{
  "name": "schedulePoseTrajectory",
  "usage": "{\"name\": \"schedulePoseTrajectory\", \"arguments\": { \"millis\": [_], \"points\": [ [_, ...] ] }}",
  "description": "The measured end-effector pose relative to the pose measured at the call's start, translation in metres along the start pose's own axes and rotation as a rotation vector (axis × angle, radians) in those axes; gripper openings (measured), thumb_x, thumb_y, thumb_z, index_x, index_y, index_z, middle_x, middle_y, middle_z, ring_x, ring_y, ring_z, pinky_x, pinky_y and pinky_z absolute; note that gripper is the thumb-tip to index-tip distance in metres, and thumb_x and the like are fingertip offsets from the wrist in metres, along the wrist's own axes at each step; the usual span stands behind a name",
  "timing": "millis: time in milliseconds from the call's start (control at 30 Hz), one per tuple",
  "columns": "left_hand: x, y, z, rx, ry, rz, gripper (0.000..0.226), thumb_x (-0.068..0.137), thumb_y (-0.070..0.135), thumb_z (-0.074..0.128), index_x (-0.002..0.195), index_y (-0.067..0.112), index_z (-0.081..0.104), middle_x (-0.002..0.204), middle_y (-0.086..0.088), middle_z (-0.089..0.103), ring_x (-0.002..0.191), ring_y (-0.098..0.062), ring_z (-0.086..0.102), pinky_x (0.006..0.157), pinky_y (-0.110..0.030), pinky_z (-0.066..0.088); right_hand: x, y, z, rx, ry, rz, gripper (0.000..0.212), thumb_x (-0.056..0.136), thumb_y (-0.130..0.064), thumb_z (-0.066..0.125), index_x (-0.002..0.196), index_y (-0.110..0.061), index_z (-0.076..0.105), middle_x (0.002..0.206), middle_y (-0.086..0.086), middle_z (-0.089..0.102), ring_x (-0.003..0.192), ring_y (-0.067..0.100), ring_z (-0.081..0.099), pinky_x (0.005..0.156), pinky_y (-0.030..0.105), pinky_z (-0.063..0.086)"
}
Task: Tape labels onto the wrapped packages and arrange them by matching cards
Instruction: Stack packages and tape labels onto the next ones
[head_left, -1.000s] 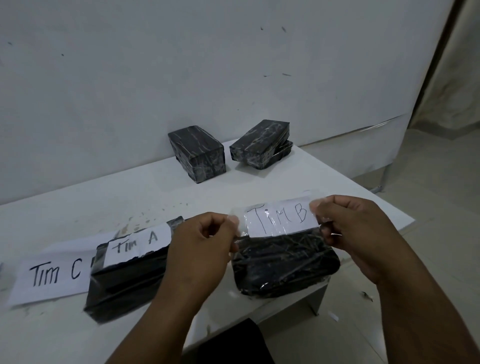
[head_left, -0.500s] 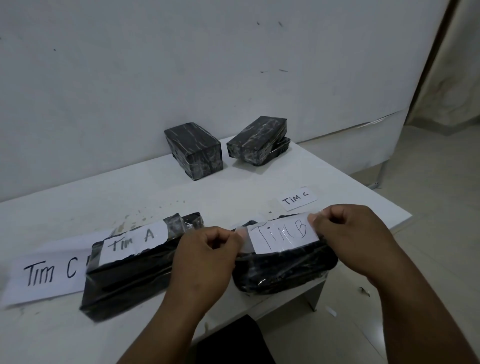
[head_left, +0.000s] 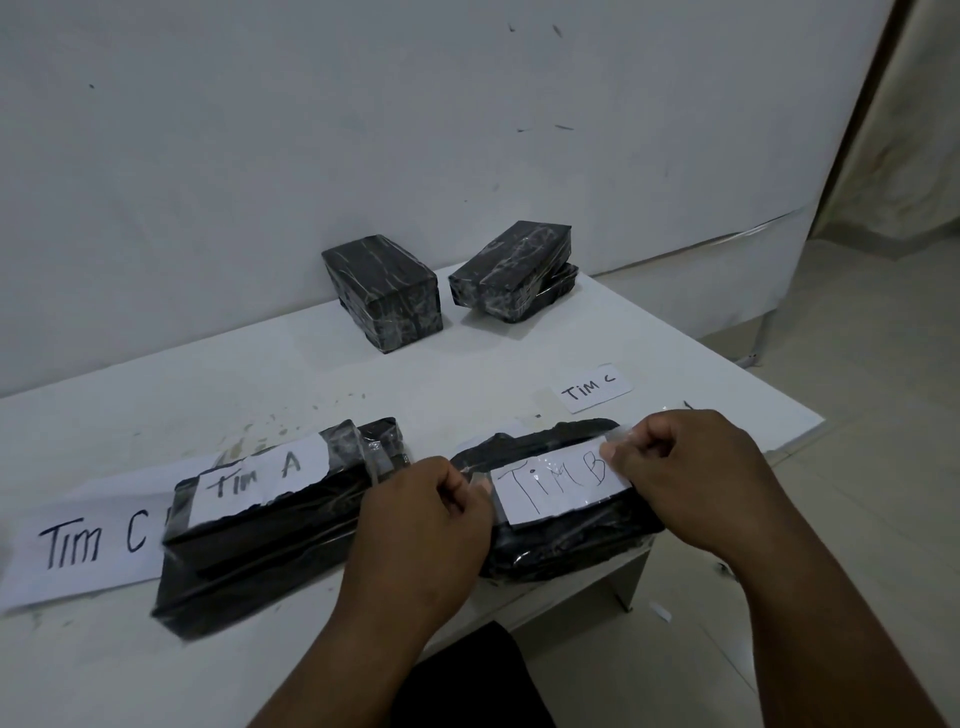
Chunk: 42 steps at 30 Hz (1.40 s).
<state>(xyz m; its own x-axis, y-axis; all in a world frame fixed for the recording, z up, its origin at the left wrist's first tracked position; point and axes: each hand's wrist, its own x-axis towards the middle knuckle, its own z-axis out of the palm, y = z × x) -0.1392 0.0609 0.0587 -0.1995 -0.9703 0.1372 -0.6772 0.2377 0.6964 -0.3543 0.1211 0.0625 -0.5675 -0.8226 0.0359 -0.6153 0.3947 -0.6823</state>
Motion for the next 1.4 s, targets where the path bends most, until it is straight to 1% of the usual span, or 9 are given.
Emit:
{"name": "schedulePoseTrajectory", "arguments": {
  "millis": [267,367,500,700,833,967,1133,1267,1400],
  "points": [
    [0.001,-0.004,0.003,0.05,-0.018,0.012,0.035,0.095,0.039,0.064,0.066,0.021,0.058,0.058,0.007,0.059,0.055,-0.003,0.054,0.05,-0.018,0.034,0.0,0.004,0.006,-0.038,0.021,-0.021,0.025,0.087,-0.048,0.074,0.071,-0.029,0.069,0.076,-0.013,0.066,0.073,0.003,0.06,0.059,0.021,0.038],
    [0.004,-0.008,0.003,0.016,-0.018,0.007,0.035,0.094,0.036,0.066,0.065,0.02,0.058,0.058,0.005,0.059,0.056,-0.004,0.054,0.049,-0.015,0.036,0.0,0.004,0.008,-0.051,0.028,-0.021,0.026,0.086,-0.05,0.074,0.071,-0.031,0.068,0.077,-0.014,0.067,0.074,0.003,0.06,0.059,0.021,0.039],
    [0.004,-0.012,0.003,-0.021,-0.02,0.008,0.035,0.094,0.033,0.067,0.063,0.018,0.058,0.056,0.005,0.056,0.058,-0.001,0.053,0.053,-0.013,0.04,-0.002,0.003,0.011,-0.053,0.041,-0.019,0.027,0.086,-0.051,0.074,0.069,-0.031,0.068,0.074,-0.015,0.066,0.072,0.003,0.06,0.059,0.022,0.041],
    [0.004,-0.013,0.003,-0.027,-0.011,0.014,0.035,0.091,0.035,0.069,0.063,0.015,0.061,0.054,0.006,0.057,0.056,-0.004,0.053,0.051,-0.015,0.038,-0.002,0.004,0.012,-0.043,0.052,-0.009,0.026,0.084,-0.055,0.075,0.067,-0.037,0.067,0.073,-0.018,0.067,0.072,0.002,0.061,0.061,0.023,0.044],
    [0.002,-0.012,0.003,-0.019,-0.018,0.001,0.031,0.089,0.035,0.07,0.065,0.017,0.063,0.058,0.006,0.062,0.062,-0.004,0.058,0.051,-0.014,0.038,-0.003,0.004,0.012,-0.04,0.057,-0.008,0.021,0.084,-0.054,0.076,0.075,-0.036,0.073,0.074,-0.018,0.067,0.072,0.001,0.061,0.059,0.022,0.043],
    [0.002,-0.01,0.003,0.007,-0.024,0.01,0.028,0.089,0.033,0.07,0.066,0.02,0.063,0.06,0.006,0.063,0.068,0.0,0.059,0.053,-0.012,0.041,-0.003,0.005,0.012,-0.033,0.067,-0.001,0.021,0.082,-0.054,0.077,0.079,-0.034,0.078,0.072,-0.02,0.068,0.071,0.0,0.062,0.059,0.02,0.043],
    [0.001,-0.009,0.004,0.022,-0.009,0.016,0.03,0.089,0.035,0.07,0.065,0.02,0.063,0.06,0.006,0.064,0.068,-0.001,0.06,0.054,-0.013,0.041,-0.006,0.003,0.012,-0.011,0.086,0.004,0.016,0.081,-0.051,0.08,0.083,-0.035,0.079,0.072,-0.02,0.067,0.07,-0.002,0.061,0.058,0.017,0.039],
    [0.0,-0.006,0.002,0.044,0.0,-0.007,0.03,0.089,0.036,0.07,0.065,0.018,0.062,0.062,0.006,0.065,0.064,-0.004,0.061,0.055,-0.017,0.042,-0.008,0.002,0.01,-0.013,0.12,0.023,0.023,0.076,-0.053,0.084,0.084,-0.033,0.076,0.072,-0.018,0.065,0.07,-0.002,0.058,0.056,0.019,0.036],
    [-0.001,-0.002,-0.001,0.058,0.005,-0.046,0.032,0.087,0.036,0.071,0.065,0.016,0.058,0.063,0.004,0.063,0.059,-0.006,0.058,0.054,-0.023,0.042,-0.009,0.001,0.01,-0.009,0.138,0.035,0.027,0.073,-0.055,0.085,0.086,-0.034,0.074,0.075,-0.018,0.068,0.072,-0.001,0.059,0.058,0.018,0.038]
  ]
}}
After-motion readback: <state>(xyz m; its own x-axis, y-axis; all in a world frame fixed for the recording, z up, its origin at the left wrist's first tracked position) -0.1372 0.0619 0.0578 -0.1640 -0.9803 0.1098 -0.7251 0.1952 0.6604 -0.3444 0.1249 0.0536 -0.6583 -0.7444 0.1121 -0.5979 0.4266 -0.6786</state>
